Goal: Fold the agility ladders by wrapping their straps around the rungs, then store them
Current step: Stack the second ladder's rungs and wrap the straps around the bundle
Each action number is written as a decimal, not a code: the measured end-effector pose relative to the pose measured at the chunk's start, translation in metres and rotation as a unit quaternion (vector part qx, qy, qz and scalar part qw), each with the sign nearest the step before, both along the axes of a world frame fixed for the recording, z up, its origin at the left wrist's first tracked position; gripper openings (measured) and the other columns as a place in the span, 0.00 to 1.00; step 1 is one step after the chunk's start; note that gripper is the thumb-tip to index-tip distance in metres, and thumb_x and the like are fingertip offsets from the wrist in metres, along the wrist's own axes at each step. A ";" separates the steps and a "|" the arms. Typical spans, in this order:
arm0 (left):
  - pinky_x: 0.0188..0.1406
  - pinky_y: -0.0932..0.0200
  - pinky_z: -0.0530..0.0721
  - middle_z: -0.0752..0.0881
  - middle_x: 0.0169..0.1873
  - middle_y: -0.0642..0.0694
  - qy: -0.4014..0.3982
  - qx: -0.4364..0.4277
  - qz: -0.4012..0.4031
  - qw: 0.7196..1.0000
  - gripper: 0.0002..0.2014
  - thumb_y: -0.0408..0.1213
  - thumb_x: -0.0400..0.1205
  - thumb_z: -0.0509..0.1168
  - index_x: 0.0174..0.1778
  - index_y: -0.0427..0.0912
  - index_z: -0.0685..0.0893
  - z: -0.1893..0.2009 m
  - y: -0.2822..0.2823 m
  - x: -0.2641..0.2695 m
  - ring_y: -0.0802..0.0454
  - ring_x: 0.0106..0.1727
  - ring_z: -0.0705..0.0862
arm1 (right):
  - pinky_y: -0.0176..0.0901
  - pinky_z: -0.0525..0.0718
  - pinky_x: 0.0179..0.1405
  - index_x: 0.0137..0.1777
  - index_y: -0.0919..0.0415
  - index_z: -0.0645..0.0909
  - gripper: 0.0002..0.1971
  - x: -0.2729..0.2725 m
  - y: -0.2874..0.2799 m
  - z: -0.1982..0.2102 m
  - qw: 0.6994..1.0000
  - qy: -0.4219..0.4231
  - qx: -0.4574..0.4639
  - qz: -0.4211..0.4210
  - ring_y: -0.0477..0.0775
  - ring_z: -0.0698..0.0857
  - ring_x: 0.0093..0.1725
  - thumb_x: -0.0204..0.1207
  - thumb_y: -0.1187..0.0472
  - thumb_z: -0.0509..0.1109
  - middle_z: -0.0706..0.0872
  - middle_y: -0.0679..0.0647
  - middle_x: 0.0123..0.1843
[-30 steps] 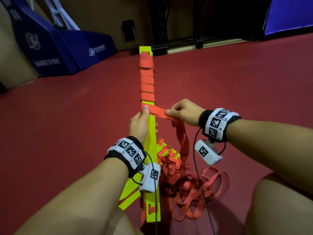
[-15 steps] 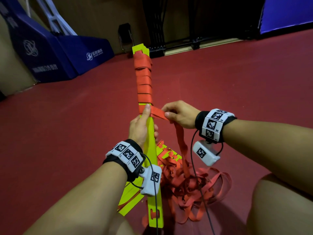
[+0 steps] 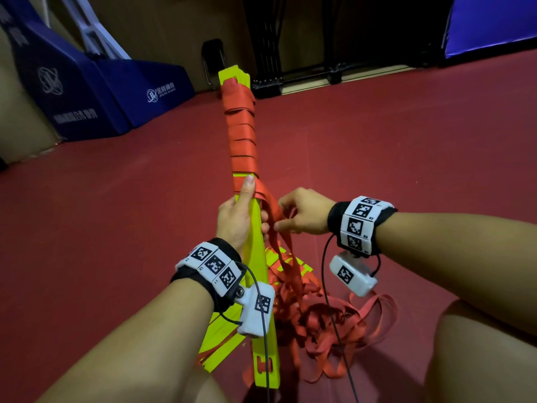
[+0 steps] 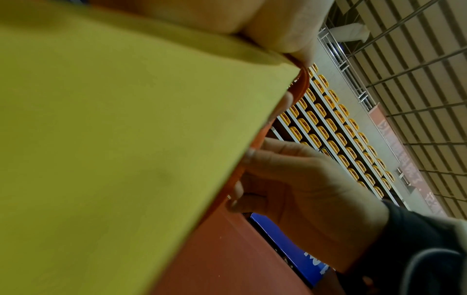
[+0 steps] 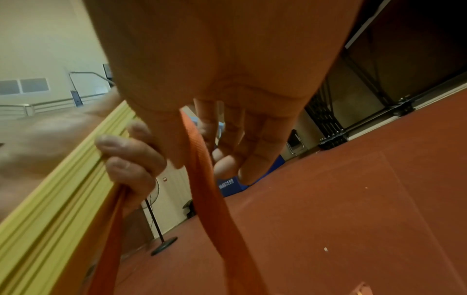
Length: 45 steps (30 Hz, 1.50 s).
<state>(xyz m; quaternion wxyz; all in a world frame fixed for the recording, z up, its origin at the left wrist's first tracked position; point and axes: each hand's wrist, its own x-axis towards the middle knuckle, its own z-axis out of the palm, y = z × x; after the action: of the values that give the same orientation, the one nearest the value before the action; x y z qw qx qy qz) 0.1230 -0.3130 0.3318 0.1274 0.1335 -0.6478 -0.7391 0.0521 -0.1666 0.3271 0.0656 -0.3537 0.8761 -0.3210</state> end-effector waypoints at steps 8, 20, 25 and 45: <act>0.22 0.59 0.77 0.78 0.23 0.44 -0.003 0.011 0.013 1.000 0.26 0.63 0.82 0.65 0.37 0.40 0.77 0.006 -0.002 0.008 0.48 0.17 0.74 | 0.48 0.84 0.43 0.23 0.54 0.81 0.21 -0.016 0.003 -0.005 0.989 -0.103 -0.055 -0.091 0.53 0.84 0.32 0.68 0.77 0.57 0.85 0.50 0.26; 0.24 0.58 0.77 0.79 0.25 0.43 -0.005 0.019 -0.010 1.000 0.32 0.68 0.78 0.64 0.41 0.36 0.85 0.003 -0.006 0.007 0.49 0.19 0.75 | 0.42 0.81 0.29 0.44 0.57 0.80 0.19 0.011 -0.006 0.012 0.932 -0.279 -0.219 0.079 0.53 0.79 0.22 0.90 0.48 0.54 0.80 0.52 0.22; 0.25 0.58 0.77 0.81 0.29 0.37 0.003 0.018 -0.022 1.000 0.33 0.69 0.71 0.65 0.40 0.36 0.86 0.000 -0.008 0.006 0.48 0.18 0.75 | 0.42 0.82 0.25 0.46 0.61 0.80 0.18 0.009 -0.005 0.009 0.927 -0.298 -0.201 0.110 0.56 0.81 0.19 0.90 0.51 0.56 0.82 0.63 0.27; 0.19 0.61 0.76 0.78 0.25 0.46 -0.012 0.067 -0.053 0.996 0.34 0.73 0.66 0.63 0.43 0.41 0.78 -0.002 -0.007 0.005 0.53 0.18 0.74 | 0.37 0.75 0.29 0.39 0.55 0.75 0.15 -0.007 0.008 0.015 0.988 -0.005 -0.151 0.030 0.43 0.78 0.24 0.89 0.55 0.60 0.82 0.45 0.27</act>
<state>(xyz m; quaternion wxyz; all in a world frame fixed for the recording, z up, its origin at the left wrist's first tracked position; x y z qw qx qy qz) 0.1280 -0.3197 0.3294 0.0710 0.1162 -0.6047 -0.7847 0.0451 -0.1585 0.3418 0.0254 -0.3838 0.8062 -0.4496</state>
